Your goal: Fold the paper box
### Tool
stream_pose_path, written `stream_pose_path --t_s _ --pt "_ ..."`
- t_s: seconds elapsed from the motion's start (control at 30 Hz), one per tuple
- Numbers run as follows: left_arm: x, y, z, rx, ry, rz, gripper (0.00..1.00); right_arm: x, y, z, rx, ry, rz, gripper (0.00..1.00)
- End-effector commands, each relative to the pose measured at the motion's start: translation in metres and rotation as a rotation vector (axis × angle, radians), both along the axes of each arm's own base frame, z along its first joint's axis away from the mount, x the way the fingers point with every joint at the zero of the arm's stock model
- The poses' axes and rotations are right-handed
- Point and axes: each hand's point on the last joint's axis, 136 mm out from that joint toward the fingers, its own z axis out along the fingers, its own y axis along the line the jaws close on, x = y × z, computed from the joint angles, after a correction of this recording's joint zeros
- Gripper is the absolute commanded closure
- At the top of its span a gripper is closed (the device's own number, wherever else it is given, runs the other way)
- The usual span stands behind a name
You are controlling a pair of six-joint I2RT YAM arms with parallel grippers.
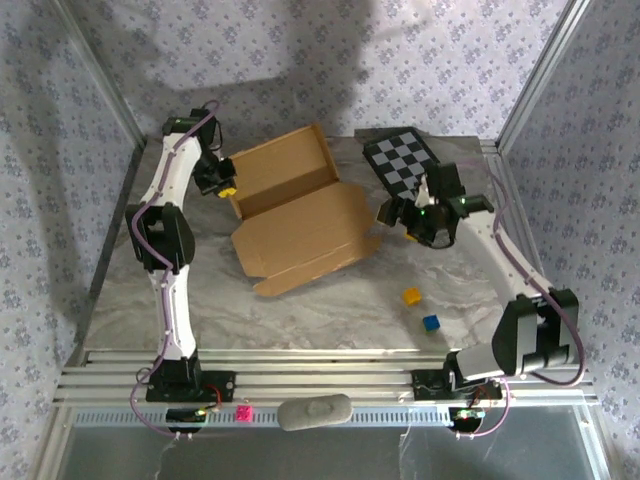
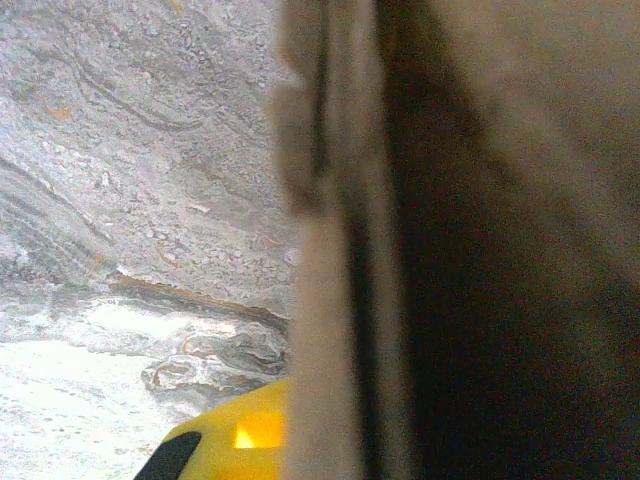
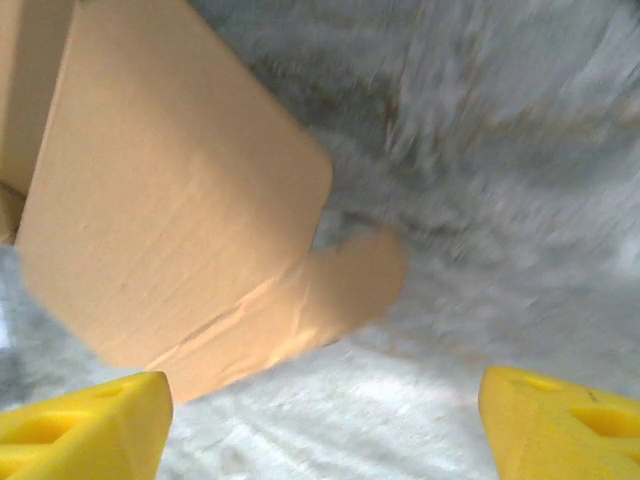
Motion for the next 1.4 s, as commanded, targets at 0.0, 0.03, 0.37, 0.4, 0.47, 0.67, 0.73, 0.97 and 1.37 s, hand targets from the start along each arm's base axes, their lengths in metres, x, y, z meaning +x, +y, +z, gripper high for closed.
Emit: stream_pose_path --t_s 0.0,0.03,0.37,0.4,0.47,0.67,0.73,0.97,1.37 --pt "0.008 -0.005 0.001 -0.11 0.008 0.059 1.0 -0.001 0.027 0.002 0.217 -0.038 -0.003 0.12" --pt "0.009 -0.004 0.0 -0.125 0.019 0.073 1.0 -0.003 0.03 -0.007 0.245 -0.028 -0.009 0.11" --pt "0.006 -0.01 -0.008 -0.242 0.1 0.188 1.0 0.026 0.078 -0.038 0.393 -0.063 0.009 0.1" --pt "0.006 -0.012 -0.008 -0.25 0.101 0.19 1.0 0.031 0.083 -0.038 0.402 -0.073 0.01 0.1" --pt "0.006 -0.013 -0.008 -0.267 0.106 0.199 1.0 0.037 0.094 -0.041 0.409 -0.099 0.006 0.11" --pt "0.007 -0.018 -0.008 -0.308 0.116 0.211 1.0 0.042 0.113 -0.052 0.404 -0.152 0.004 0.12" --pt "0.007 -0.019 -0.008 -0.313 0.117 0.21 1.0 0.049 0.115 -0.045 0.431 -0.202 -0.013 0.13" --pt "0.004 -0.021 -0.011 -0.328 0.123 0.22 1.0 0.062 0.13 -0.022 0.454 -0.275 0.003 0.35" --pt "-0.003 -0.025 0.006 -0.328 0.084 0.244 0.46 0.048 0.107 -0.021 0.129 -0.173 0.016 1.0"
